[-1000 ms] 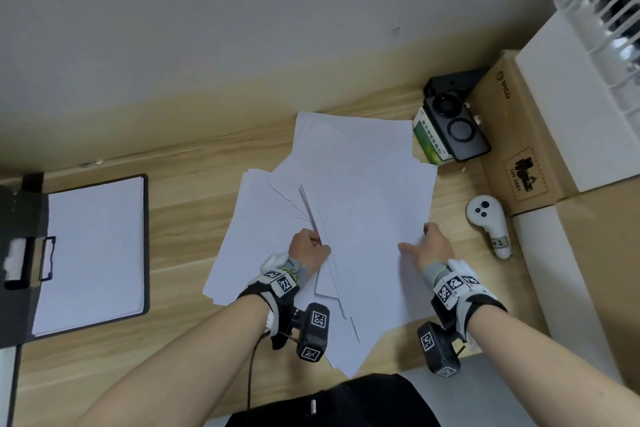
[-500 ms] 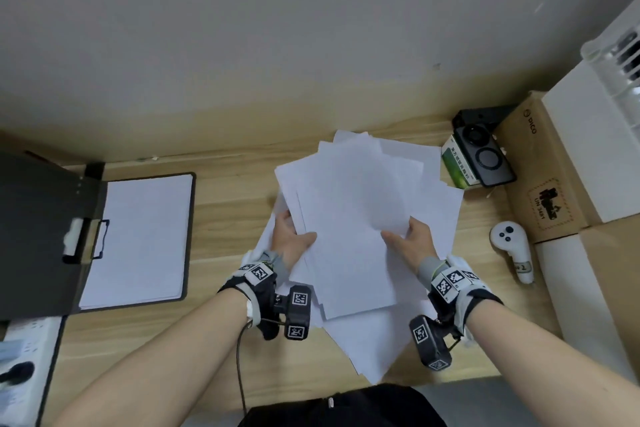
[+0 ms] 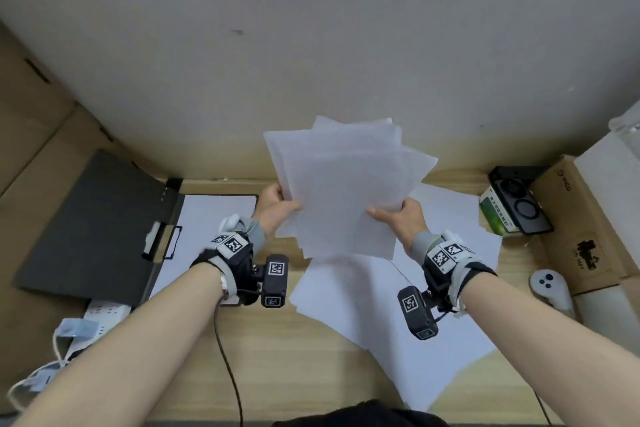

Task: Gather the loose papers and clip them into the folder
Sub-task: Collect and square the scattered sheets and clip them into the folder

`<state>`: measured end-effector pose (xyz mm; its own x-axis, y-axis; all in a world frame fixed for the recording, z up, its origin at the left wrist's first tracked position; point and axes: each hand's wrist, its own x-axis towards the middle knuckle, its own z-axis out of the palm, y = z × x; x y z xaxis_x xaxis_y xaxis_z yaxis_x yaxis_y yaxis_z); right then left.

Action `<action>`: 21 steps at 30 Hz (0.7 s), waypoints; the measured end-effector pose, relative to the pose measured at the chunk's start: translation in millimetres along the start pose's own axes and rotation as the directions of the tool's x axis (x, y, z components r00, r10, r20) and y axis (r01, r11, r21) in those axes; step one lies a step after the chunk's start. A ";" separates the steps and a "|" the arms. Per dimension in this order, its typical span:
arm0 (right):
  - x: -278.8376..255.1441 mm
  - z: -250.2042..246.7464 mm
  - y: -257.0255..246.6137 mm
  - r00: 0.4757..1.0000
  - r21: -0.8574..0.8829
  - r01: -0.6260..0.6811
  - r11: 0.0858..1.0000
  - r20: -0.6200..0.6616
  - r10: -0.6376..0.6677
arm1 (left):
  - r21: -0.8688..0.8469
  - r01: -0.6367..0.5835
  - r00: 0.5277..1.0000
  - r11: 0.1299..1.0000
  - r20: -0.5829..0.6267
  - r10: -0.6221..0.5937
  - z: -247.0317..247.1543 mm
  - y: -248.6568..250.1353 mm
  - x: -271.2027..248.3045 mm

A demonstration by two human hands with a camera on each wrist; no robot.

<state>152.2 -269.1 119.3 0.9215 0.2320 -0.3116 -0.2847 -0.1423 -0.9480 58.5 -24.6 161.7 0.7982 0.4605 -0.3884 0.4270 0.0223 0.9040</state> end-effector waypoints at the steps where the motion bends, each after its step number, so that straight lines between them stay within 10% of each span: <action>1: -5.9 5.2 7.1 1.000 -0.012 -0.008 1.000 0.021 0.008 | 0.028 0.005 1.000 1.000 0.018 -0.005 -4.5 -9.3 -4.6; 21: -32.2 36.0 26.2 0.998 -0.006 -0.049 0.999 0.046 0.049 | 0.002 -0.046 0.994 0.999 0.102 0.046 -18.1 -50.0 -21.6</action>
<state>105.6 -245.7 102.2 0.8933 0.2686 -0.3605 -0.3281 -0.1588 -0.9312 12.2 -19.6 128.1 0.8561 0.3681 -0.3628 0.3906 -0.0011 0.9205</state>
